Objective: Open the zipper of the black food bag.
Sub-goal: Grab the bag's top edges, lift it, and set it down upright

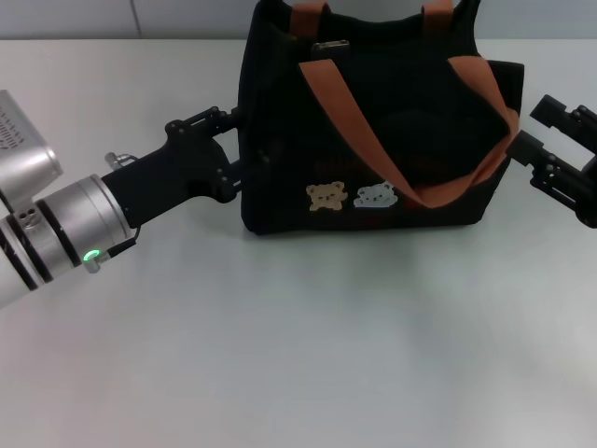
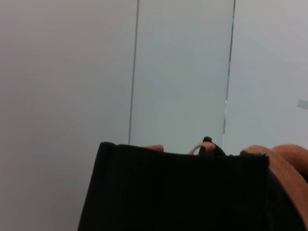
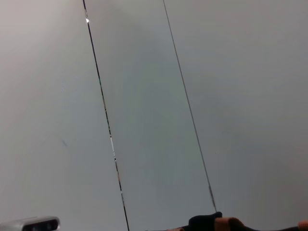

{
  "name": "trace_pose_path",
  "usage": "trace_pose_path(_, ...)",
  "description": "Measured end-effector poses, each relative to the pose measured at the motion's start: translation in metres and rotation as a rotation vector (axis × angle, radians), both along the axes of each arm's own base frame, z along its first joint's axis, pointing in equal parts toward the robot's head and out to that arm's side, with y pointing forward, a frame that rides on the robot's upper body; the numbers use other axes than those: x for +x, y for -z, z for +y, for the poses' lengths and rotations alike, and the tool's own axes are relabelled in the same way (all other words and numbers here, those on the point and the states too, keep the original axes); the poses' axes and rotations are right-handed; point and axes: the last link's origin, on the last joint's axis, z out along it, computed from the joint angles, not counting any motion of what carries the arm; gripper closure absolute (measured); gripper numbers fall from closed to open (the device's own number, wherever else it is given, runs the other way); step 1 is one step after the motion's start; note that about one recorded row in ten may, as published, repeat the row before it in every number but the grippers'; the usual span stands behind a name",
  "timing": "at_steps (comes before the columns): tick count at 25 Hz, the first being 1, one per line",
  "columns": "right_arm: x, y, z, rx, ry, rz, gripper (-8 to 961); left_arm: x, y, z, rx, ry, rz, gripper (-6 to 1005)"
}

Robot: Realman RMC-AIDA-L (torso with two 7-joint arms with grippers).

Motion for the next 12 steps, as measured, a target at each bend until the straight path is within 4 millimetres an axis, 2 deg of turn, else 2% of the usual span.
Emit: trace_pose_path(12,-0.0013,0.0076,0.0058,-0.01,0.023,0.0,281,-0.0045,-0.0009,-0.0076,0.016,-0.006,-0.02,573)
